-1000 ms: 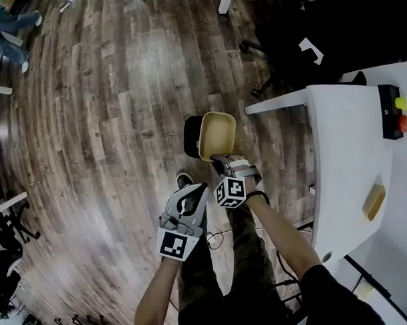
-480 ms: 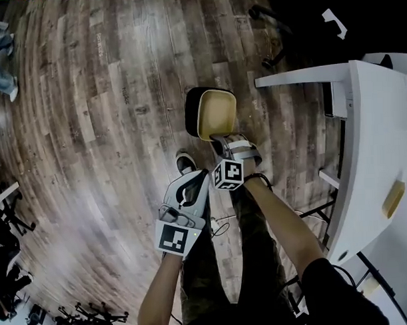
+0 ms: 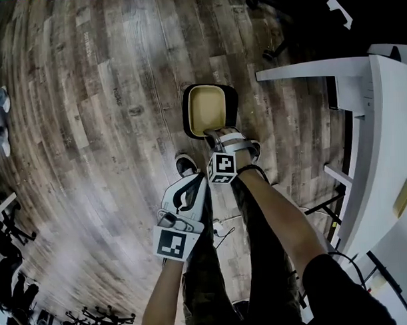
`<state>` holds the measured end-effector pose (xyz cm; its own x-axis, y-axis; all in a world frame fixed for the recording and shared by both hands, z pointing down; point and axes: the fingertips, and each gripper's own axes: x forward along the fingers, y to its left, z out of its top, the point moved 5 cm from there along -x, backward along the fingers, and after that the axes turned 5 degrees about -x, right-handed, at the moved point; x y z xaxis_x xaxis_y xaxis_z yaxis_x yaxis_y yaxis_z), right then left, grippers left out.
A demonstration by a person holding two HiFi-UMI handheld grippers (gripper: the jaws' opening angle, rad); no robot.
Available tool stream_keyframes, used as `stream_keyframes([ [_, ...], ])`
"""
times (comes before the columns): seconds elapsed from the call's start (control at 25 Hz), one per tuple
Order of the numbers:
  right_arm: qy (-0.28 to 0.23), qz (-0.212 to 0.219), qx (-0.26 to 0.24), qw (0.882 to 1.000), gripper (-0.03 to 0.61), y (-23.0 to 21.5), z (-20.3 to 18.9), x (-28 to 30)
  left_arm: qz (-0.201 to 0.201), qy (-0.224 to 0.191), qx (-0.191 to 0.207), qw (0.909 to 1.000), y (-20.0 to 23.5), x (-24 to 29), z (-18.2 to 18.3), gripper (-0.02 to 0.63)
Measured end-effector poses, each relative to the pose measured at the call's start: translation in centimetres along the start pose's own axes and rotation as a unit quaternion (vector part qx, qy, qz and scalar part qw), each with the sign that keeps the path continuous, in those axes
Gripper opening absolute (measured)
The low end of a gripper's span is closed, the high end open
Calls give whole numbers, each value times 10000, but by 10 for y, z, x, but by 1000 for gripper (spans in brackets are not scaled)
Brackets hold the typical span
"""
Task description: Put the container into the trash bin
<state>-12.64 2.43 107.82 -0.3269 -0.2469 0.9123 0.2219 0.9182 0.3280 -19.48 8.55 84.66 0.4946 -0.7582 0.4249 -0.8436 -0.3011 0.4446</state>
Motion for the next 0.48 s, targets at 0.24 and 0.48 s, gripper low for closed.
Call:
stream_keyframes([
  [0.24, 147, 189, 58, 9997, 35, 10, -15, 29, 29, -28, 45, 10000, 17, 12, -12, -5],
  [0.48, 162, 287, 76, 9994, 38, 11, -23, 50, 77, 5, -21, 10000, 27, 27, -21, -5],
])
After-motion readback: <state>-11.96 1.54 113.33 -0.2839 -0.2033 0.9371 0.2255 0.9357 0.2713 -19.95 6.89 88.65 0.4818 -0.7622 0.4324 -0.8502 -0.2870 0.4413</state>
